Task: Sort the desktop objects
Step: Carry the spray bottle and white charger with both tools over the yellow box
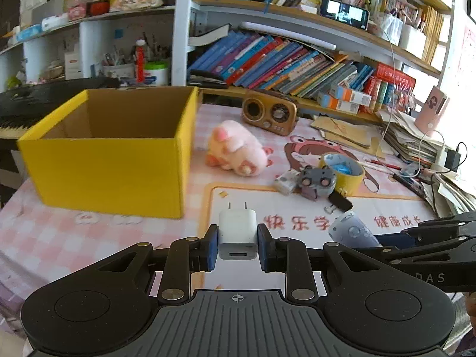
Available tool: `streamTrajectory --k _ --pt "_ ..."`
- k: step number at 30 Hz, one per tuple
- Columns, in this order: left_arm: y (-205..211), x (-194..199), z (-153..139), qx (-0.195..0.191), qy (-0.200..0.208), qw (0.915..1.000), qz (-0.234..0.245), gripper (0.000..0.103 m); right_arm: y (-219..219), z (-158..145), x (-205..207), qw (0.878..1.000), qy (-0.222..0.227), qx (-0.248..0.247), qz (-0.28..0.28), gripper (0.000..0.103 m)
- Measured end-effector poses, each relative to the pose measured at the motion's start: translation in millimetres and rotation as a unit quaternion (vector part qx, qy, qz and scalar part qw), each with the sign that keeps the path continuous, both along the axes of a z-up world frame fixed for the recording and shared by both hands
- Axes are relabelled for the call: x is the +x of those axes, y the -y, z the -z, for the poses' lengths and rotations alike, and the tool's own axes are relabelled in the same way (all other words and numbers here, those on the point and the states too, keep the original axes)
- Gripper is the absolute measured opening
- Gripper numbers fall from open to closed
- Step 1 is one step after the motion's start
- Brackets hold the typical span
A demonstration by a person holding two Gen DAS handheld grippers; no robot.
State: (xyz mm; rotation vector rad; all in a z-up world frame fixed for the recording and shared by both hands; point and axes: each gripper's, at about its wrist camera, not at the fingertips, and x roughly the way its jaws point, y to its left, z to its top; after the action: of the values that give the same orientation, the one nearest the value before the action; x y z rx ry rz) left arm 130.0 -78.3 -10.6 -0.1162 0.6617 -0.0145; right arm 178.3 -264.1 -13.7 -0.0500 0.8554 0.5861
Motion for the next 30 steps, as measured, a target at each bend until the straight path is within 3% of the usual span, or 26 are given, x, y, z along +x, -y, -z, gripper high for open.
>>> streamTrajectory --k 17,30 --pt "-79.3 -79.7 -10.5 0.005 0.013 0.9998 0.013 0.026 -86.9 -3.3 -85.4 1.0 0.004 0.007 0.004 0.03" --pt "-125.7 -118.3 -15.8 0.012 0.03 0.9995 0.001 0.026 -139.2 -7.5 -120.3 1.0 0.024 0.017 -0.007 0.03"
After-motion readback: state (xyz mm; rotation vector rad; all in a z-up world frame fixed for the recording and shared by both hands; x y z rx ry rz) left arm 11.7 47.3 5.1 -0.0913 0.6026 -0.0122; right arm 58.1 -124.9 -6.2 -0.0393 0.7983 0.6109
